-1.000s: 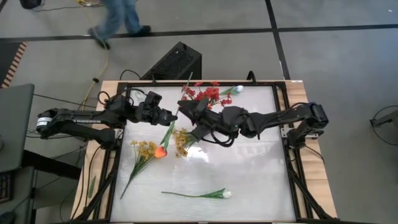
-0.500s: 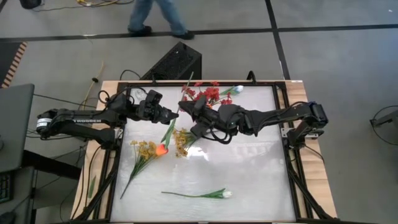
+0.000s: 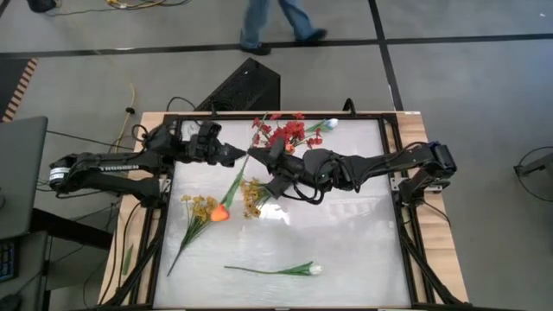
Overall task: Sort flowers into vase by color
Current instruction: Put the orange tulip into the violet vase
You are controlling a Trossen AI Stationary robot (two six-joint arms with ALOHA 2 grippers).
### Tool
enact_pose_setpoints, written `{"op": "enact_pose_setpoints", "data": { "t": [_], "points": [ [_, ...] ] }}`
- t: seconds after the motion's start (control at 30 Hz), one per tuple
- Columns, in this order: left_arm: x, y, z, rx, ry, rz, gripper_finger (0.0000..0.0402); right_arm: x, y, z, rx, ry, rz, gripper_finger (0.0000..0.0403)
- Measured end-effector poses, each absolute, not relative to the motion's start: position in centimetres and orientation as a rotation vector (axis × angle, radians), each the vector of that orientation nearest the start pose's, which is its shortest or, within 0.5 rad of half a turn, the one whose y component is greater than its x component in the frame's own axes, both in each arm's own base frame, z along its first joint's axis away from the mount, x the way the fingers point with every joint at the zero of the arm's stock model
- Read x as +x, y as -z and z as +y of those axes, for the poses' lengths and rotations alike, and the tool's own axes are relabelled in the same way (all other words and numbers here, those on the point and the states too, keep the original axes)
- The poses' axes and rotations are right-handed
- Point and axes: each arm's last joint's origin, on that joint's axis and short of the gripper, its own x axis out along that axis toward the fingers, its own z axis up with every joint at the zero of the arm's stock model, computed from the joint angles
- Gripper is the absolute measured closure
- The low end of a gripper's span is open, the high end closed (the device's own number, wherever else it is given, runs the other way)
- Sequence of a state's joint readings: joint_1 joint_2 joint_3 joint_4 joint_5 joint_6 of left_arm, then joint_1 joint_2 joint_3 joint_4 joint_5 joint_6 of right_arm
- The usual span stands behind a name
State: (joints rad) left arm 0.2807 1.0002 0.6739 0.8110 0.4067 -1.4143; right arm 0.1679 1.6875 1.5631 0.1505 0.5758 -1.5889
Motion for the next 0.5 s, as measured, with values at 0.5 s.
{"op": "enact_pose_setpoints", "data": {
  "t": [0.5],
  "points": [
    [16.2,-37.6,5.2,-0.358,0.302,-0.532,0.0221,37.8,-44.8,4.1,-0.592,0.168,0.152,0.0386]
  ]
}}
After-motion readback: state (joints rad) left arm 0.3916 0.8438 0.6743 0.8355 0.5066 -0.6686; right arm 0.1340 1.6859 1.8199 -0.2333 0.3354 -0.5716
